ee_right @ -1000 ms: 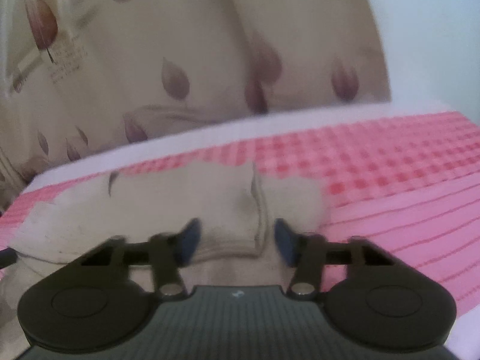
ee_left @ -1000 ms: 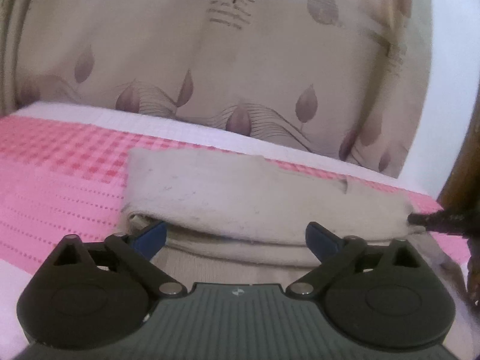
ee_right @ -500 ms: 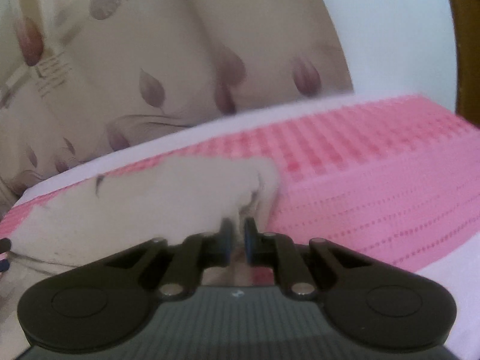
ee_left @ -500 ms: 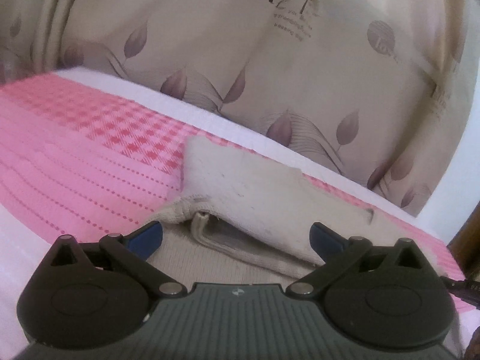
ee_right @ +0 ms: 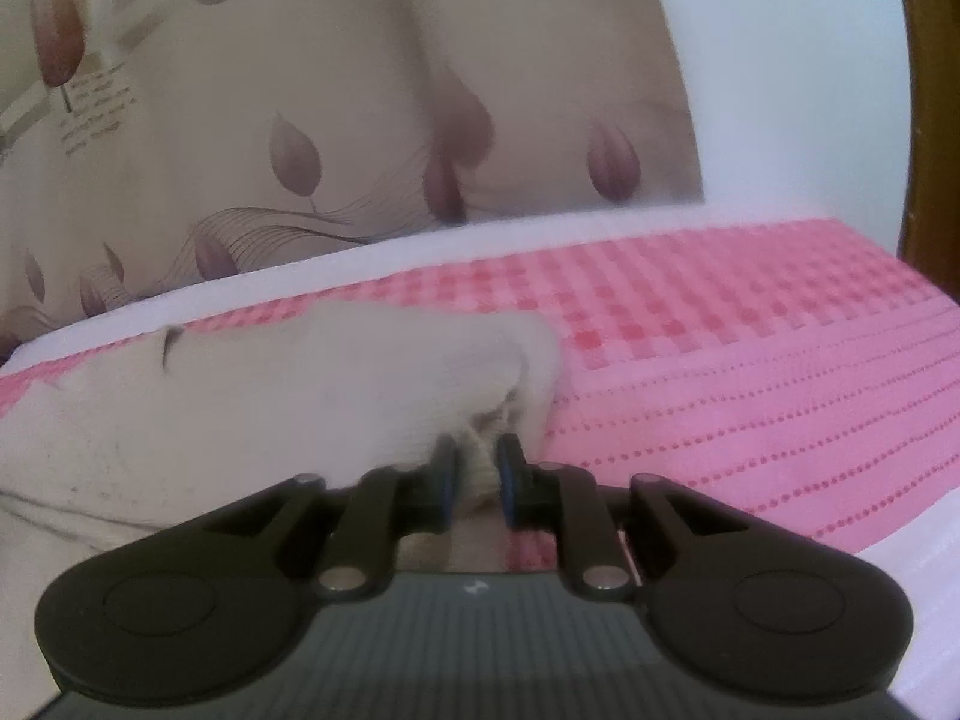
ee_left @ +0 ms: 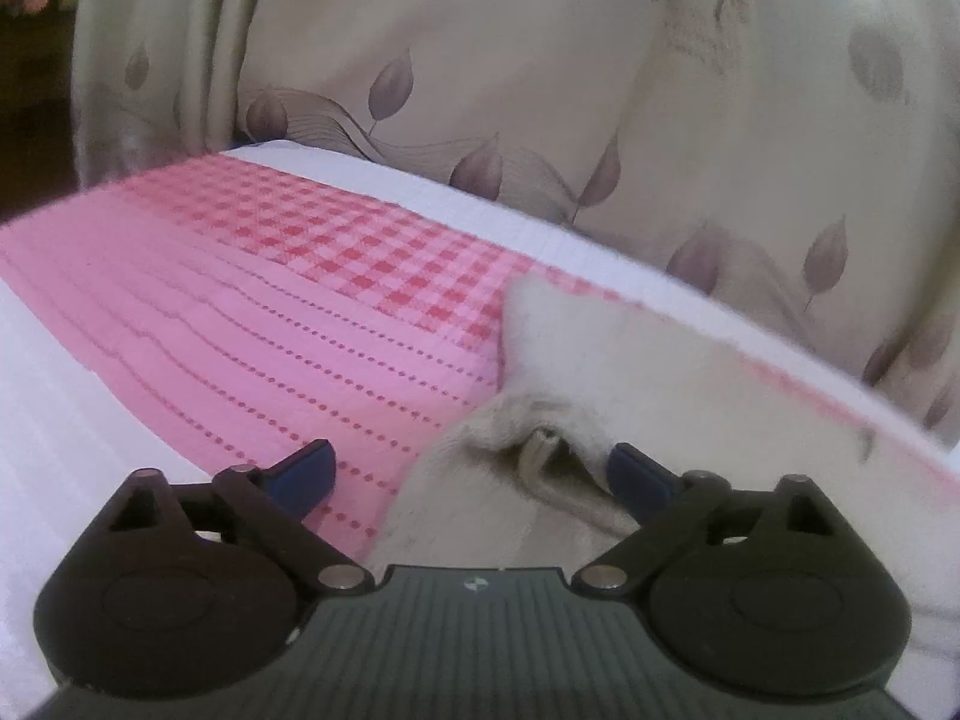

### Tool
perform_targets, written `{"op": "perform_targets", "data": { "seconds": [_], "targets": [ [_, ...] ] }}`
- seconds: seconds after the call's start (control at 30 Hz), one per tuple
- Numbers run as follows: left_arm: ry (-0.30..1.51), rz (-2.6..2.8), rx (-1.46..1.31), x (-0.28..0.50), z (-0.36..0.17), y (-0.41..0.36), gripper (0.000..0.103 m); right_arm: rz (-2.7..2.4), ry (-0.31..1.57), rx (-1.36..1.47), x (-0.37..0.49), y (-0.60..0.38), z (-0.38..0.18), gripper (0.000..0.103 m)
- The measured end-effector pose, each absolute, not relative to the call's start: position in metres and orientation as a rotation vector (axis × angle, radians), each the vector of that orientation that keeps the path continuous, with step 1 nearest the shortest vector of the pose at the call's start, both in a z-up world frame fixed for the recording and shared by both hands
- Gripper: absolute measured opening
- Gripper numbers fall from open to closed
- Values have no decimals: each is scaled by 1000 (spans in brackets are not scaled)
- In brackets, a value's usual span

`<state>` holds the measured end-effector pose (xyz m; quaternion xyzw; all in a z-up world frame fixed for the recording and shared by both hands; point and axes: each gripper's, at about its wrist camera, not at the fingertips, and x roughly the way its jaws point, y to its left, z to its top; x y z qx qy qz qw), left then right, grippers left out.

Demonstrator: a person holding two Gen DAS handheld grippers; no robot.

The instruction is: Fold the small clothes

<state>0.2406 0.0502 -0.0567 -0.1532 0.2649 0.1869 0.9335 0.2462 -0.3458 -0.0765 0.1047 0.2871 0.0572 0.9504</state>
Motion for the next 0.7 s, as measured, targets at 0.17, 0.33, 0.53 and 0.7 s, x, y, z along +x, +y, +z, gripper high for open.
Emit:
{"op": "perform_targets", "data": {
  "seconds": [0.17, 0.33, 0.53, 0.7],
  "targets": [
    [608, 459, -208, 245, -57, 53, 96, 146, 588, 280, 246, -356, -73, 21],
    [624, 544, -208, 248, -56, 68, 98, 191, 590, 272, 244, -350, -75, 32],
    [614, 620, -277, 242, -56, 80, 101, 170, 653, 269, 253, -350, -80, 68],
    [643, 650, -241, 247, -55, 76, 103, 180, 661, 219, 255, -343, -79, 72]
  ]
}}
